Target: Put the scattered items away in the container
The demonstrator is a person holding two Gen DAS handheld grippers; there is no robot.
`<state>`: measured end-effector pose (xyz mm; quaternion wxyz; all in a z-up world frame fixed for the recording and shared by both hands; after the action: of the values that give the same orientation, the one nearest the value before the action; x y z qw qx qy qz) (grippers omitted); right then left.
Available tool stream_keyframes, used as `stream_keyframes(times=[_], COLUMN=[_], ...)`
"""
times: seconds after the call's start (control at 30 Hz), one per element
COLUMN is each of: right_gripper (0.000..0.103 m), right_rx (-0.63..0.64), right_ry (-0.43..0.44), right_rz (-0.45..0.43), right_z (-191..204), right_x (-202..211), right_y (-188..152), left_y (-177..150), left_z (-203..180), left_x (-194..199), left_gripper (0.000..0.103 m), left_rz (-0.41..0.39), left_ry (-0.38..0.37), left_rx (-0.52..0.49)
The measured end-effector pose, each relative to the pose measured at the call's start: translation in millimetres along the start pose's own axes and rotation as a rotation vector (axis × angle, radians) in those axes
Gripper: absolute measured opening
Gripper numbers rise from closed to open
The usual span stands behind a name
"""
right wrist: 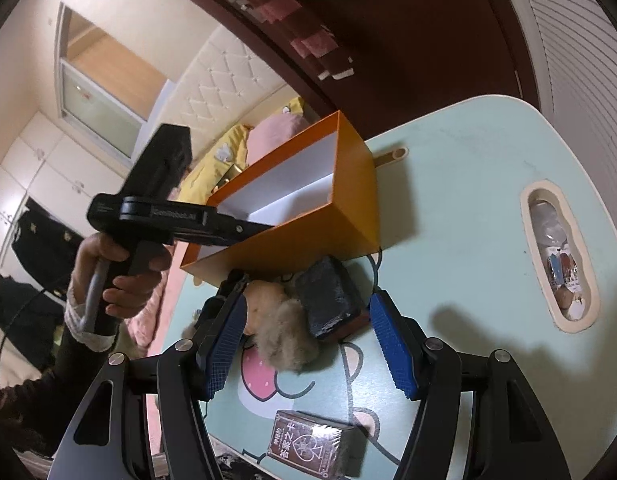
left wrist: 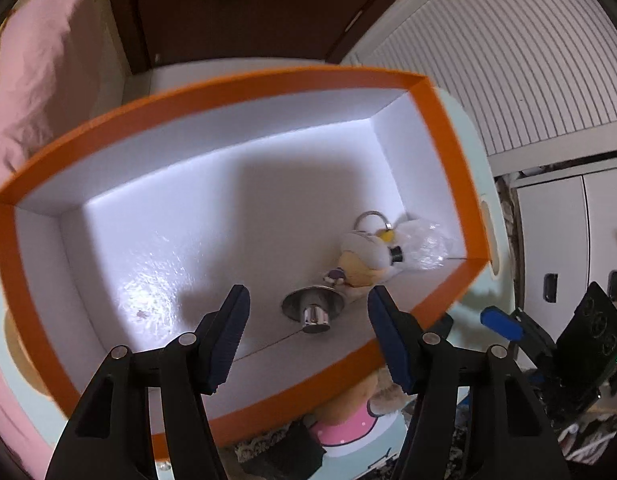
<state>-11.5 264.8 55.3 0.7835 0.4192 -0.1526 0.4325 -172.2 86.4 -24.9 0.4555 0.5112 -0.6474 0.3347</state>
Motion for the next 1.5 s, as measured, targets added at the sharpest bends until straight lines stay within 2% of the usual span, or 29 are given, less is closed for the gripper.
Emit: stream_keyframes(times=[0.03,0.07,0.13,0.17,0.37,0.47,0.63,0.8,0.93,1.0,1.17,1.23,1.33,1.43,1.5], right_gripper=[0.064,0.064,0.064,0.064,0.064,0.064,0.064,0.064,0.064,0.064,0.064,0.064,0.064,0.064,0.053], right_rx=[-0.003,-0.006,-0.006,-0.004,0.007,0.016,0.040,0.077,0.096,0.101,0.140,0.169,0.232,0.291,0.311], right_ry=[0.001,0.000,0.000,-0.001,-0.019,-0.035,-0.065,-0.074,-0.085,-0.090,-0.112,-0.127,-0.169,-0.219,-0.252], right_rz=[0.002,0.004,0.008,0.009,0.013,0.011,0.017,0.020,0.021,0.024,0.034,0.041,0.062,0.123,0.200], right_z=[-0.7,-1.1,-0.5,0.1,2.6,4.3,9.9,24.0,32.6,35.9,50.0,57.5,69.5,79.4,83.0], right_x=[-0.5,-1.1,-2.6,-3.1,-6.9,-6.3,-6.0,-7.4,-10.9,-12.8,-16.1,-18.0,-23.6,-33.7,-43.3], right_y=[0.1,0.4,0.8,0.5,1.5,3.2,6.1,8.9,11.7,13.2,17.0,21.2,33.8,49.3,59.7], left_y=[0.6,1.1,0.4,-0.2,-4.8,-6.7,-15.4,-44.4,-84.8,-104.8,-146.3,-155.0,-157.4,-158.3,-158.1], left_z=[2.8,4.9,9.0,10.2,13.6,14.1,21.7,20.3,21.9,18.1,8.7,11.4,10.9,10.9,12.9], left_x=[-3.8,-3.0,-1.3,-0.7,3.8,14.7,59.2,95.8,97.6,85.0,46.8,41.6,35.7,33.5,33.6], left_gripper=[0.063,0.059,0.034,0.029,0.029,0.029,0.029,0.029,0.029,0.029,0.029,0.029,0.029,0.029,0.029], left_rz=[0.005,-0.006,-0.012,-0.017,-0.053,-0.088,-0.195,-0.303,-0.286,-0.269,-0.219,-0.231,-0.295,-0.347,-0.388], left_ry=[-0.005,-0.014,0.031,0.058,0.020,-0.037,-0.122,-0.190,-0.281,-0.326,-0.382,-0.375,-0.308,-0.265,-0.227], left_rx=[0.008,0.008,0.007,-0.002,0.000,0.018,0.023,-0.008,-0.092,-0.110,-0.142,-0.140,-0.159,-0.182,-0.190])
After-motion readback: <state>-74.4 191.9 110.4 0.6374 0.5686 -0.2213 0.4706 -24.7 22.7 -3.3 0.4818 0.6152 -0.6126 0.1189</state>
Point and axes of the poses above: each gripper's, at about its wrist camera, not at the fingertips, and x roughly against the way its jaws point, z to its left, y to its top, the point moved 4 cm from there along -x, roughly the way its jaws point, and after that the axes turned 2 degrees about x, right-handed, at the moved point
